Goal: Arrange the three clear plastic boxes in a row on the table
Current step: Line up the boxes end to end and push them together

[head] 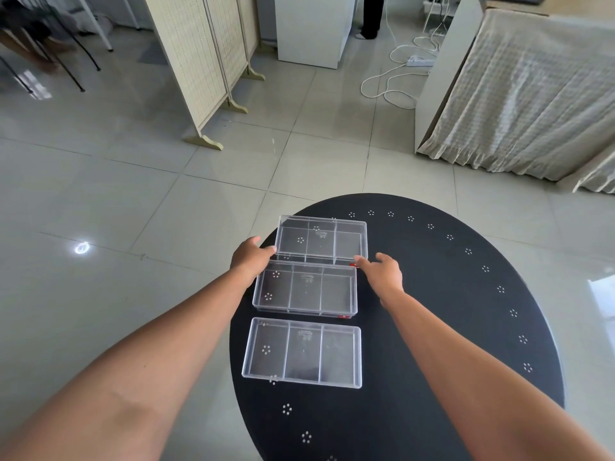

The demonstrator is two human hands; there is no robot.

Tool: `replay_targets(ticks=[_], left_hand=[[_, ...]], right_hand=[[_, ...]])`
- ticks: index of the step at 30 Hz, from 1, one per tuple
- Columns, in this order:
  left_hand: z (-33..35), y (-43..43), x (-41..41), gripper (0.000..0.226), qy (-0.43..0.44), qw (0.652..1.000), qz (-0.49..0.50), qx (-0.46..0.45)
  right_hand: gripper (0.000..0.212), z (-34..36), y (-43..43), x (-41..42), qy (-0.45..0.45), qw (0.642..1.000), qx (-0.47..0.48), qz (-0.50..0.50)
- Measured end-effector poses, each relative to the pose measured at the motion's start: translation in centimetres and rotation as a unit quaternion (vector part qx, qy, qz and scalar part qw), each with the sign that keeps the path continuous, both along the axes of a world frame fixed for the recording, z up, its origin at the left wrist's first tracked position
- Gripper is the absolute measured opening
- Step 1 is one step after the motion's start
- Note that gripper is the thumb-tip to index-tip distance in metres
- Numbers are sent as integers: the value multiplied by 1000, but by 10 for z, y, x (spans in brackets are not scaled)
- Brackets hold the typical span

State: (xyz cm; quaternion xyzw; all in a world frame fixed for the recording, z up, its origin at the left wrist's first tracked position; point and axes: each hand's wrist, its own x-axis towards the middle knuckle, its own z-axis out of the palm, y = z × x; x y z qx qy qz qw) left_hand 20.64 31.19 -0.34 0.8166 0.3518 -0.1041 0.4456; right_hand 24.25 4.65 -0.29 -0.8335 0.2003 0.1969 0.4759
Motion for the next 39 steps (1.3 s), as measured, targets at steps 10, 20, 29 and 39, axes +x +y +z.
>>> replay_targets(ticks=[10, 20, 29, 39], left_hand=[[-12, 1, -53, 72, 29, 993, 36, -108], [-13, -16, -53, 36, -1, 995, 35, -97], [-7, -25, -47, 42, -1, 996, 28, -87], [-3, -33, -46, 38, 5, 998, 24, -63]], right_hand=[[31, -7, 0, -46, 36, 999, 39, 13], [22, -4, -4, -59, 28, 999, 42, -4], [17, -6, -9, -55, 16, 999, 46, -19], [22, -11, -12, -50, 14, 999, 39, -13]])
